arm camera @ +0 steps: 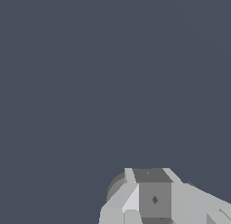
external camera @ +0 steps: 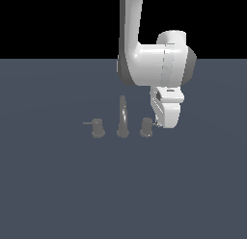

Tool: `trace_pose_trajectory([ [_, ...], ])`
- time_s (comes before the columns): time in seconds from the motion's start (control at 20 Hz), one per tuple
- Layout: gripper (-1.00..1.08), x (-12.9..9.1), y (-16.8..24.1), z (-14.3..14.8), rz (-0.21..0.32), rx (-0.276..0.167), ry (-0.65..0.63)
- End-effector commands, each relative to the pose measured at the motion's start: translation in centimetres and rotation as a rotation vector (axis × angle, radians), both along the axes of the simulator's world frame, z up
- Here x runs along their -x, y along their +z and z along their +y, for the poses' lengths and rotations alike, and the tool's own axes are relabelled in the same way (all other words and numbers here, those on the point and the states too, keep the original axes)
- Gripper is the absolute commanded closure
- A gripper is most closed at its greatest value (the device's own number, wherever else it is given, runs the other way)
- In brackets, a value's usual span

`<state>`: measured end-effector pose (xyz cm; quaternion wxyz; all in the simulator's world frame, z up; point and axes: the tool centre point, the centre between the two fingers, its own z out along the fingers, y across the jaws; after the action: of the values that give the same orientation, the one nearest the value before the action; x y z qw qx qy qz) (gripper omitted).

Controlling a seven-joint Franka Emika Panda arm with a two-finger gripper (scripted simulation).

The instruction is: Turn on the faucet by rotating a designated handle.

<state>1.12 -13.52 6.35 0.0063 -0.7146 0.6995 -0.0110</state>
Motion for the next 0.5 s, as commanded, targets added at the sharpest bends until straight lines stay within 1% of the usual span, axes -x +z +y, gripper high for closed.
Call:
trace_pose_trajectory([
  [0.0, 1.08, 1.8, 0.0, 0.4, 0.022, -0.007, 0.000],
  [0.1, 1.08, 2.5, 0.0, 0.4, 0.024, -0.006, -0.002],
  [0.15, 1.08, 2.5, 0.0, 0.4, 0.024, -0.006, -0.002],
  [0.2, 1.08, 1.8, 0.0, -0.5, 0.011, 0.000, -0.013],
  [0.45, 1.08, 3.0, 0.0, 1.4, 0.017, -0.003, -0.008],
])
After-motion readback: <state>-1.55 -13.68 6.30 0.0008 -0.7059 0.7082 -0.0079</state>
